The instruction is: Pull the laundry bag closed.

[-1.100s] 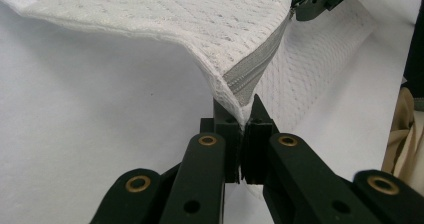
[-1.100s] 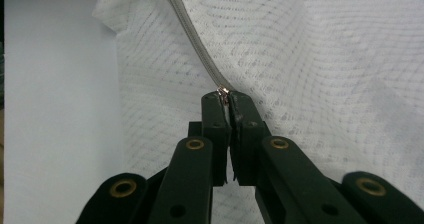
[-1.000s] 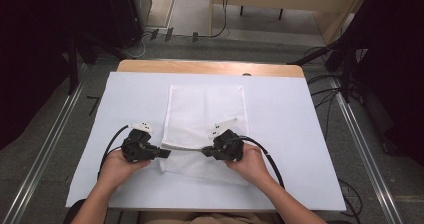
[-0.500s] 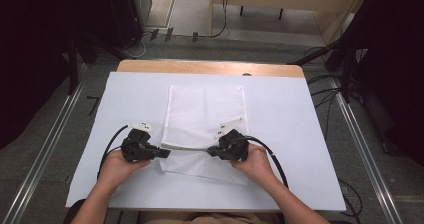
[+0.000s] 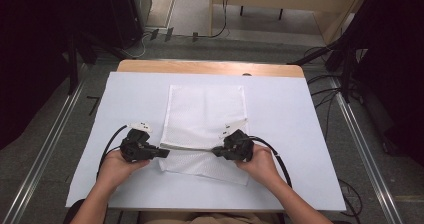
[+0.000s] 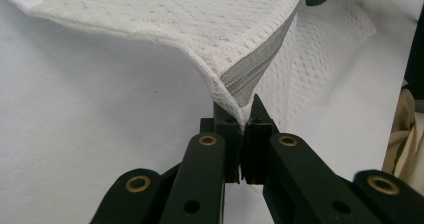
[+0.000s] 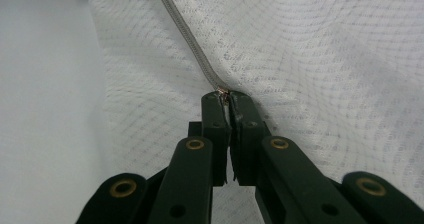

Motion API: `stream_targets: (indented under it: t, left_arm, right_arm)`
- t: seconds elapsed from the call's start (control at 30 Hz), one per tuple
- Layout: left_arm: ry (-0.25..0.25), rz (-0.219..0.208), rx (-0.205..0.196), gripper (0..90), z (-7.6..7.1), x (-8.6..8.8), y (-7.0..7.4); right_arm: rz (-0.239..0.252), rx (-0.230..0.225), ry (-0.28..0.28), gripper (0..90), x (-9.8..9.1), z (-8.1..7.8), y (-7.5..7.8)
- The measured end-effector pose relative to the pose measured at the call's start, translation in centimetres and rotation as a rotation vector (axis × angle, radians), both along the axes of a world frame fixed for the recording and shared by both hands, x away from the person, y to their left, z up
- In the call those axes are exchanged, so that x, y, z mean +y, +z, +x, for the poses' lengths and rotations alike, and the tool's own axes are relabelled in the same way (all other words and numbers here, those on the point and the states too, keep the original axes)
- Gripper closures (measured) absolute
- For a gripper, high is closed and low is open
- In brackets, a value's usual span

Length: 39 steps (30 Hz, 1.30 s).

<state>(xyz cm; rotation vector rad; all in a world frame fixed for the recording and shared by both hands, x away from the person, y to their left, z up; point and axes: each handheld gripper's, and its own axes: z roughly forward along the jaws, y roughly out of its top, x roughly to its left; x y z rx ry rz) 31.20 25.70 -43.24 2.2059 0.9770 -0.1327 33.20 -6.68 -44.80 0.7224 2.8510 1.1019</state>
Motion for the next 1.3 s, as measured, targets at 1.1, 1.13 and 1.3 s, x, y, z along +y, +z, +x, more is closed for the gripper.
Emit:
stream_targets:
  t: [1.1, 1.13, 1.3]
  left_arm:
    - [0.001, -0.003, -0.003, 89.0, -0.1, 0.2, 0.1]
    - [0.000, -0.007, -0.003, 89.0, -0.1, 0.2, 0.0]
    - [0.001, -0.005, -0.003, 89.0, -0.1, 0.2, 0.1]
  right_arm:
    - [-0.018, -0.008, -0.023, 88.4, -2.1, -0.1, -0.1]
    - [-0.021, -0.011, -0.025, 88.4, -2.2, -0.1, -0.1]
    - [-0.017, -0.003, -0.027, 88.4, -2.5, -0.1, -0.1]
